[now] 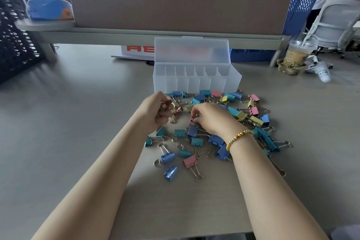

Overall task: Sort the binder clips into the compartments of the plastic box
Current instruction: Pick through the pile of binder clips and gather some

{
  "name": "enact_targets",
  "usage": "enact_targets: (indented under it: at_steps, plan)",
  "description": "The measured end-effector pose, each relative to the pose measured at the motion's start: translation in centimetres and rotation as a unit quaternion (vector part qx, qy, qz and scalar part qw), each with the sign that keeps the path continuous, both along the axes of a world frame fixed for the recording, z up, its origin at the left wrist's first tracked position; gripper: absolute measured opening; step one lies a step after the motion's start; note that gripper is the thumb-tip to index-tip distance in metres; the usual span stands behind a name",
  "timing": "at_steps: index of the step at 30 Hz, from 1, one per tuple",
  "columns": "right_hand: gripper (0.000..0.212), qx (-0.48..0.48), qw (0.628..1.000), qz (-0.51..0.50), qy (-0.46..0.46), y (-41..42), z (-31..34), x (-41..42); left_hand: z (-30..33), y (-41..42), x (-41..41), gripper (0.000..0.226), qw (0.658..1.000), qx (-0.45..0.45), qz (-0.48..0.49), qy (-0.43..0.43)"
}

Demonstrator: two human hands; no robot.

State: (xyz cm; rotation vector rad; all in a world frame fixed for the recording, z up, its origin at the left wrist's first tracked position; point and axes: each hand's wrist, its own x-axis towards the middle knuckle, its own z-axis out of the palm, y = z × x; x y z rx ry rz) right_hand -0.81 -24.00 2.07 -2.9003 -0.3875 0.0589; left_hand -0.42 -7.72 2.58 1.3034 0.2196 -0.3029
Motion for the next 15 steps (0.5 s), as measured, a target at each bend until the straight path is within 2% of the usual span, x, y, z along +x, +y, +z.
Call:
enact_targets:
  at_steps: [2, 4, 6, 8, 10, 11, 13, 15]
  plan:
    - [0.018, -0.005, 1.0, 0.001, 0.008, 0.3, -0.1, 0.0, 0.0, 0.2, 0.1, 0.022, 0.995, -0.092, 0.033, 0.038]
    - [0.019, 0.004, 1.0, -0.003, 0.017, 0.3, -0.1, 0.0, -0.1, 0.2, 0.1, 0.026, 0.99, -0.124, 0.043, 0.043]
    - [0.02, 0.013, 1.0, -0.008, 0.027, 0.2, -0.1, 0.1, -0.3, 0.1, 0.2, 0.036, 0.991, -0.118, 0.051, 0.031]
    - [0.018, 0.005, 0.999, -0.008, 0.03, 0.1, -0.2, 0.1, -0.4, -0.2, 0.2, 0.033, 0.995, -0.083, 0.057, 0.008]
    - [0.018, 0.003, 1.0, -0.006, 0.024, 0.1, -0.2, 0.2, -0.7, -0.6, 0.2, 0.03, 0.998, 0.022, 0.044, -0.041]
    - [0.018, 0.023, 0.999, -0.007, 0.02, 0.0, -0.1, 0.2, -0.9, -0.8, 0.1, 0.032, 0.989, 0.117, 0.03, -0.08]
    - [0.019, 0.124, 0.992, -0.021, 0.014, -0.4, 0.1, 0.3, -1.2, -1.0, 0.1, 0.033, 0.933, 0.322, 0.006, -0.164]
    - [0.019, 0.283, 0.958, -0.049, 0.027, -1.0, 0.4, 0.7, -1.3, -1.3, 0.1, 0.026, 0.88, 0.417, -0.028, -0.224]
